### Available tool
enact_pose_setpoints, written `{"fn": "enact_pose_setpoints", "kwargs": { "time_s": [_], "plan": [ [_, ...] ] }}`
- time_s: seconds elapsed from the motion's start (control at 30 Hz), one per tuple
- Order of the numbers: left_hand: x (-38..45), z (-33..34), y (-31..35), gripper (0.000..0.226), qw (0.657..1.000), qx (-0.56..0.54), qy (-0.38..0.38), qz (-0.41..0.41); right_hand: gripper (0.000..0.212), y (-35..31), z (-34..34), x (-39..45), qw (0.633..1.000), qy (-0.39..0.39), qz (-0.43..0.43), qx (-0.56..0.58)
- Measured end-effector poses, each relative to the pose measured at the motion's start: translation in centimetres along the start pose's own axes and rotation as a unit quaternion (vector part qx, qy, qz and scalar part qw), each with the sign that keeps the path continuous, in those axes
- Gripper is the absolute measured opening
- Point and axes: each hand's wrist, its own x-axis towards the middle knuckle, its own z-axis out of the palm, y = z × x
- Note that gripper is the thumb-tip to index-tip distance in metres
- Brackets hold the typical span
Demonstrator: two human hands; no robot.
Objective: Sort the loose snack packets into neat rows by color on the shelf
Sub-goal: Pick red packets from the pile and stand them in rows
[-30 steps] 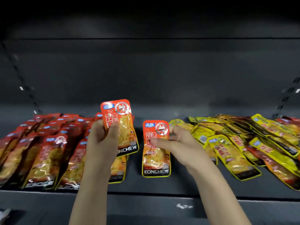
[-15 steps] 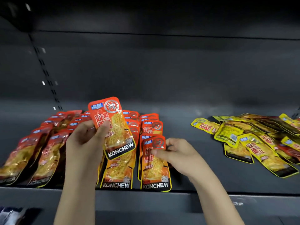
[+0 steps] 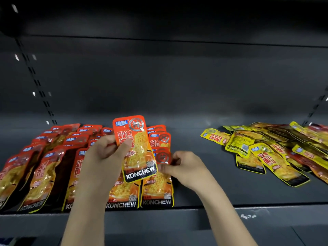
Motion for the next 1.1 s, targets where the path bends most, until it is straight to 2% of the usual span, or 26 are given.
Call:
{"fn": "enact_pose_setpoints", "kwargs": {
  "time_s": [0.13,0.2,0.4,0.63,0.77,0.93,1.03,1.1],
  "plan": [
    [-0.2,0.1,0.3,0.002,1.000,0.028,-0.012,-0.002,0.038,0.4,-0.8,-0.2,1.000,0.006,-0.006,-0.010],
    [-0.2,0.3,0.2,0.007,0.998,0.046,-0.038,-0.008,0.040,0.7,-1.2,-0.1,1.000,0.021,-0.008,0.005],
    [-1.1,1.8,-0.4,0.013,0.983,0.124,-0.131,-0.019,0.025,1.5,-2.8,0.5,0.998,0.058,-0.004,0.033],
    [-1.5,2.2,-1.3,0.022,0.963,0.220,-0.157,-0.016,0.017,2.9,-3.8,1.0,0.997,0.057,-0.004,0.051],
    [-1.9,2.4,-1.0,0.022,0.946,0.288,-0.145,0.016,0.011,3.5,-3.9,1.4,0.997,0.051,-0.008,0.049],
    [-2.4,3.2,0.4,0.033,0.925,0.366,-0.080,0.059,0.013,3.6,-5.0,1.3,0.997,0.066,-0.018,0.038],
    [-2.2,4.5,1.6,0.045,0.929,0.356,-0.058,0.083,0.014,3.9,-6.7,0.8,0.996,0.079,-0.023,0.022],
    [-1.9,6.2,2.4,0.045,0.938,0.328,-0.067,0.090,0.014,4.4,-8.3,0.1,0.995,0.094,-0.025,0.003]
  ]
}}
